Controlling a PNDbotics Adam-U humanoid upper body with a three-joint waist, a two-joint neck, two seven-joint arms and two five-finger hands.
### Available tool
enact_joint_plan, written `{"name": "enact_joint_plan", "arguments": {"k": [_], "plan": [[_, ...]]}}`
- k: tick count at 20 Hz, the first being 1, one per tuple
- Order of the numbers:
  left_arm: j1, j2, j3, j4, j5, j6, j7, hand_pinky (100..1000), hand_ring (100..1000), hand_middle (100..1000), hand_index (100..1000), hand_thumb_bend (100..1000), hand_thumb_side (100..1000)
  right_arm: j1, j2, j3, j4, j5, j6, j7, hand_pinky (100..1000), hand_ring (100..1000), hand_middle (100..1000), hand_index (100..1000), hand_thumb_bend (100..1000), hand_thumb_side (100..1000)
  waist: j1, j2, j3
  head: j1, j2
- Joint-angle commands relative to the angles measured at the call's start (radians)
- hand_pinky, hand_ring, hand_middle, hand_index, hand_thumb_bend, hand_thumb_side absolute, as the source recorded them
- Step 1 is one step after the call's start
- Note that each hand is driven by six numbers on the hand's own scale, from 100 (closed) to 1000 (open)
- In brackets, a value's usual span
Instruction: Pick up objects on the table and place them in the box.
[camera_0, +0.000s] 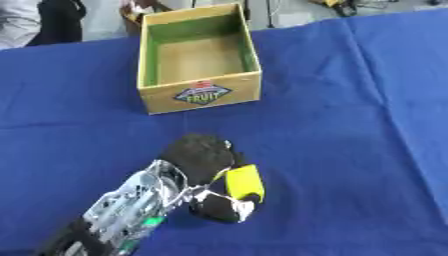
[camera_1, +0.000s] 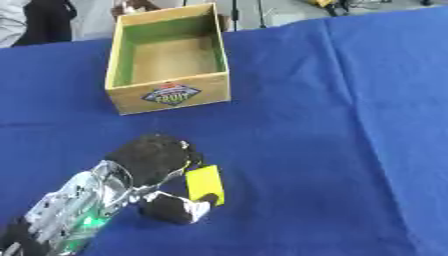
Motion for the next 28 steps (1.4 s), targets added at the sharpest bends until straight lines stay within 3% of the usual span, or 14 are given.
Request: {"name": "enact_joint_plan", "arguments": {"k": [1,8,13,15,19,28], "plan": [[-0.005,-0.003,-0.010,0.003,0.012,-0.003,0.004,300,492,542,805,305,864,-0.011,-0.015,-0.007,-0.016,0.005,0.001,-0.002,739,653,658,775,100,638,-0.004,-0.016,-0.002,0.001,-0.010],[-0.004,-0.008,-0.017,0.023,0.031,-0.016,0.013,283,492,548,801,289,853,-0.010,-0.012,-0.007,-0.016,0.006,0.002,0.000,740,654,658,775,100,637,-0.004,-0.014,-0.002,0.001,-0.012],[-0.005,-0.008,-0.015,0.018,0.037,-0.006,0.054,146,392,442,699,127,801,-0.009,-0.011,-0.007,-0.016,0.007,0.004,-0.001,741,655,658,775,100,637,-0.004,-0.014,-0.002,0.000,-0.013],[-0.006,-0.007,-0.013,0.016,0.040,0.002,0.080,100,350,399,647,100,787,-0.008,-0.011,-0.007,-0.016,0.007,0.004,-0.001,742,655,657,775,100,637,-0.004,-0.014,-0.002,0.000,-0.013],[-0.009,-0.004,-0.008,0.008,0.046,0.022,0.135,100,283,337,546,100,775,-0.006,-0.010,-0.008,-0.016,0.008,0.005,-0.002,743,656,657,775,100,636,-0.004,-0.014,-0.001,0.000,-0.013],[-0.066,0.037,0.032,-0.066,0.048,0.031,0.185,100,224,283,489,100,757,-0.002,-0.018,-0.011,-0.016,0.006,0.002,-0.006,743,657,658,775,100,637,-0.008,-0.024,0.006,-0.012,0.000]]}}
